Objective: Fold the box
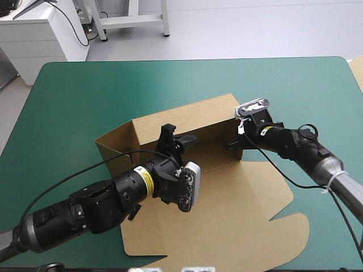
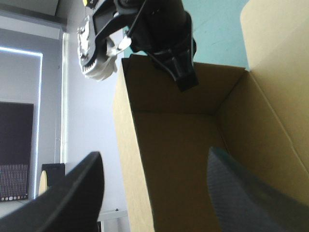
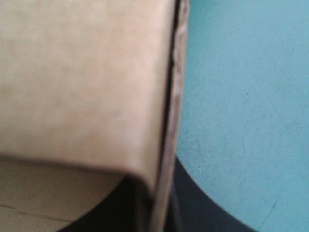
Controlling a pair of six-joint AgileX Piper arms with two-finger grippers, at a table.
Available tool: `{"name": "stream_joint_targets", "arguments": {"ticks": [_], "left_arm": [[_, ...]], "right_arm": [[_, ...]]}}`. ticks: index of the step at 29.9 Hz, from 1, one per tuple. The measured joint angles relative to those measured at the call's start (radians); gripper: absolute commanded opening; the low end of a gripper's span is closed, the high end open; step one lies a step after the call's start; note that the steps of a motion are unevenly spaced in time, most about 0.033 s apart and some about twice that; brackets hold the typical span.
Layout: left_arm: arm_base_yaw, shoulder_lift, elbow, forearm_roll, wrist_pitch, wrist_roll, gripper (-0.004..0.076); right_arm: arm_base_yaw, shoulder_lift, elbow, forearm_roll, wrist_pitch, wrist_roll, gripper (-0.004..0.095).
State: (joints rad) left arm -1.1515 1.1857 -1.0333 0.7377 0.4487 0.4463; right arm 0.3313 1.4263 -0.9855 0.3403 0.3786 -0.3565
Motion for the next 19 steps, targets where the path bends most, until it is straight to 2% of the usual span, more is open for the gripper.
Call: {"name": "stream_joint_targets", "arguments": {"ticks": [2, 3, 6, 7, 9, 11, 17, 19], "left_arm": [[-0.02, 0.0, -0.009, 0.0, 0.003, 0.001, 0.0392], [-0.029, 0.0, -0.016, 0.0, 0.003, 0.001, 0.0338], [-0.038, 0.0, -0.048, -0.002, 0.009, 0.001, 0.0102], [-0.039, 0.0, -0.058, -0.002, 0.015, 0.001, -0.0008], [-0.039, 0.002, -0.089, -0.002, 0.038, 0.002, 0.0025], [-0.039, 0.008, -0.126, -0.004, 0.07, 0.002, 0.002], [-0.007, 0.066, -0.27, -0.025, 0.271, -0.024, 0.002], [0.044, 0.077, -0.31, -0.039, 0.306, -0.04, 0.002]], "right_arm": [[0.0, 0.0, 0.0, -0.007, 0.0, 0.005, -0.0019], [0.0, 0.0, 0.0, -0.008, 0.0, 0.007, -0.0019], [0.0, 0.0, 0.0, -0.011, 0.0, 0.011, -0.0019], [0.0, 0.0, 0.0, -0.011, 0.0, 0.011, -0.0019], [0.0, 0.0, 0.0, -0.011, 0.0, 0.011, -0.0019], [0.0, 0.0, 0.0, -0.011, 0.0, 0.011, -0.0019], [0.0, 0.0, 0.0, -0.011, 0.0, 0.011, -0.0019], [0.0, 0.0, 0.0, -0.011, 0.0, 0.011, -0.0019]]}}
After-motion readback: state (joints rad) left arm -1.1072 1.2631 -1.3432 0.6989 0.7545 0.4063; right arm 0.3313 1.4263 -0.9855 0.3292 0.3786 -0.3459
